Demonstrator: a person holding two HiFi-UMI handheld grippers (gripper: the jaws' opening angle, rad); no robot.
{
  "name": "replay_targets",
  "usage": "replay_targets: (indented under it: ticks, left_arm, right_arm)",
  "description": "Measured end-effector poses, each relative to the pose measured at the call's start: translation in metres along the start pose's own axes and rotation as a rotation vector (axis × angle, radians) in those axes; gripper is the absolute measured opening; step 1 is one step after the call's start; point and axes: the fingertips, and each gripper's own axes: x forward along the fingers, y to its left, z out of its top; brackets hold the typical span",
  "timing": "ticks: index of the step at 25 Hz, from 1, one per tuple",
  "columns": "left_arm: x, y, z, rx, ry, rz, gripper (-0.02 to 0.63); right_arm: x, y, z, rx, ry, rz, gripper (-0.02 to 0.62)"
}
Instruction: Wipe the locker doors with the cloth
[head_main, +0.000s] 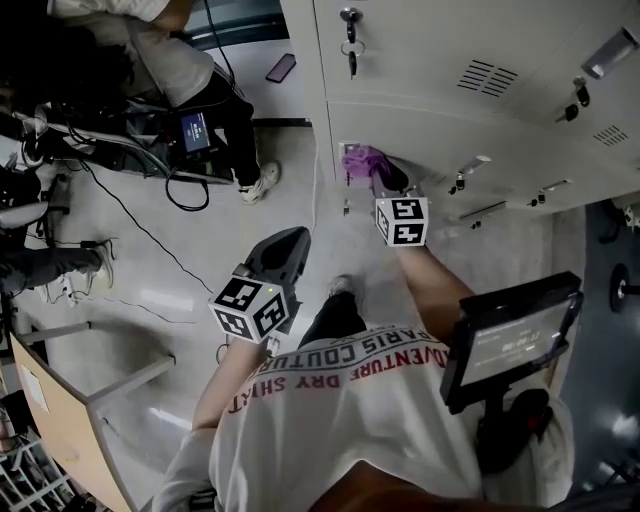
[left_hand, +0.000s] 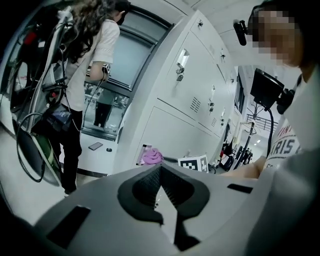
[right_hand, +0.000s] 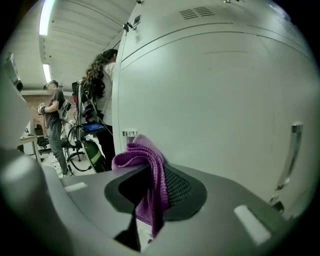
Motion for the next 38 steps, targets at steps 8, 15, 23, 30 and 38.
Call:
replay_targets:
  ticks: [8, 15, 23, 30, 38]
  left_arm:
    - [0.014, -0.008, 0.001, 0.017, -0.012, -0.020, 0.002]
    - [0.024, -0.020, -0.015, 0.022, -0.005, -0.047, 0.002]
    - [0.029, -0.026, -0.033, 0.032, -0.017, -0.070, 0.002]
    - [0.040, -0.020, -0.041, 0.018, -0.005, -0.097, 0.002]
    - [0.065, -0.007, -0.004, -0.008, 0.065, -0.156, 0.002]
  right_arm:
    - [-0.030, -0.057, -0.004, 0.024, -0.018, -0.097, 0.072]
    - [-0.064, -0.124, -0.015, 0.079, -0.028, -0.231, 0.072]
    - [-0.089, -0.166, -0.035, 0.213, -0.050, -0.331, 0.071]
    - [-0.089, -0.161, -0.034, 0.204, -0.060, -0.314, 0.071]
    - [-0.092, -0.082, -0.011, 0.199, -0.014, -0.170, 0.071]
